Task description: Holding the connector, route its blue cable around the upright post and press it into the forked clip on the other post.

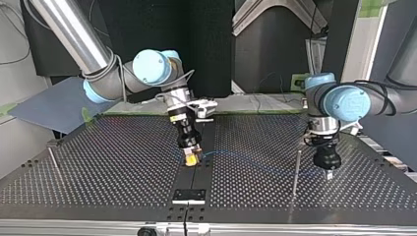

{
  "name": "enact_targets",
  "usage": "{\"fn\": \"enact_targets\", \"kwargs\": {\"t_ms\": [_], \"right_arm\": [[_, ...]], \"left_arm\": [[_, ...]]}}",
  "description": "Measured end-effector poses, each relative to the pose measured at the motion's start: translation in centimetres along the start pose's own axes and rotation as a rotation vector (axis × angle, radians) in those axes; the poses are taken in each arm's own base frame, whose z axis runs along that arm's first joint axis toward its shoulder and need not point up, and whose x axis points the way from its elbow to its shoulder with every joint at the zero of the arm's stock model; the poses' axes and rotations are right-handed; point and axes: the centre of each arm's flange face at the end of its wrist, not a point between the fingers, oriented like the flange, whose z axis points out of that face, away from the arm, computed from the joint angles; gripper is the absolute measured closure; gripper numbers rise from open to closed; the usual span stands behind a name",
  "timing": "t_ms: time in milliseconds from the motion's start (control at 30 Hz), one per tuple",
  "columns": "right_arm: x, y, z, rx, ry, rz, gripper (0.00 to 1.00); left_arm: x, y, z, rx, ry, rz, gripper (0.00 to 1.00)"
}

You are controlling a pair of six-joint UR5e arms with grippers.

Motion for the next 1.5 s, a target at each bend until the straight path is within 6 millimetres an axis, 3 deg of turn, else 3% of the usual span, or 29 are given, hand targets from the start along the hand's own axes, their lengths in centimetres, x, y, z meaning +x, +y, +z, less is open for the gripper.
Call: {"fn": "enact_targets", "kwargs": {"t_ms": [100, 267, 433, 467, 567, 833, 933, 967, 1333, 1500], "right_arm": [[-0.3, 0.2, 0.0, -0.002, -0.005, 0.000, 1.00], [-0.8, 0.3, 0.0, -0.005, -0.014, -0.002, 1.00], [-2.1, 0.6, -0.2, -0.010, -0.039, -0.006, 1.00], [-2.6, 0.7, -0.3, -0.012, -0.050, -0.007, 1.00], [-4.0, 1.0, -0.6, -0.020, -0.087, -0.009, 1.00], [-8.1, 1.5, -2.3, -0.037, -0.182, -0.019, 1.00], [-9.2, 1.8, -3.1, -0.040, -0.189, -0.018, 1.00], [-9.6, 2.0, -3.5, -0.040, -0.189, -0.017, 1.00], [-12.9, 2.7, -6.6, -0.046, -0.191, 0.036, 1.00], [-15.4, 2.9, -8.6, -0.047, -0.208, 0.038, 1.00]], "left_arm": [[1.3, 0.5, 0.3, 0.002, 0.028, 0.001, 0.84], [3.2, 0.9, 0.5, 0.015, 0.071, -0.001, 0.65], [3.7, 0.7, 0.5, 0.021, 0.083, -0.002, 0.62], [3.8, 0.7, 0.5, 0.022, 0.084, -0.002, 0.29], [3.9, 0.5, 0.3, 0.024, 0.088, -0.003, 0.20], [4.3, -0.1, 0.0, 0.045, 0.117, -0.012, 0.20], [4.5, -0.4, -0.1, 0.067, 0.128, -0.024, 0.13], [4.5, -0.4, -0.1, 0.072, 0.129, -0.027, 0.00], [4.5, -0.3, -0.3, 0.032, 0.117, -0.009, 0.00], [4.6, -0.4, -0.5, 0.015, 0.112, 0.001, 0.00]]}}
